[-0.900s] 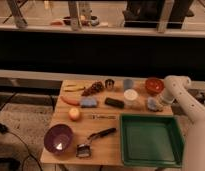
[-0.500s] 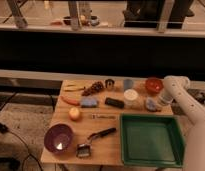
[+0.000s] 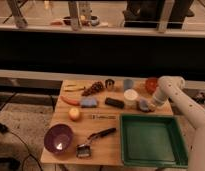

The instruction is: Wipe table surface with towel

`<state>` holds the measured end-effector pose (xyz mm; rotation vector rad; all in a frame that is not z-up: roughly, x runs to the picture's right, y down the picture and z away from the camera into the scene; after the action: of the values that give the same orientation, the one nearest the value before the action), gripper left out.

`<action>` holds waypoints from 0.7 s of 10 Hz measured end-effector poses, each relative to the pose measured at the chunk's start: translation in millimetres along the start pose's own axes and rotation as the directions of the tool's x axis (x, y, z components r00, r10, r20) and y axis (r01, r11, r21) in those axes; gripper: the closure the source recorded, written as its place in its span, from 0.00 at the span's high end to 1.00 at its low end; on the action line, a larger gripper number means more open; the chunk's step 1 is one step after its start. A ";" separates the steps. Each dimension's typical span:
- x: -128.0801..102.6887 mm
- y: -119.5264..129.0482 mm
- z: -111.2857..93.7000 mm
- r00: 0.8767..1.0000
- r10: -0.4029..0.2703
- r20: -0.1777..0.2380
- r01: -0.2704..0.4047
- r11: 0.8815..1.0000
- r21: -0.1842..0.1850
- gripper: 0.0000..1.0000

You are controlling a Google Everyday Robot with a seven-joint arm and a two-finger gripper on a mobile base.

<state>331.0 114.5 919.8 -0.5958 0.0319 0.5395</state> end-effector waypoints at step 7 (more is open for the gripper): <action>-0.2 12.4 -8.5 0.999 -0.050 0.020 0.050 0.999 0.002 0.00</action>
<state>325.8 118.4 906.3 -0.5885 -0.0018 0.4973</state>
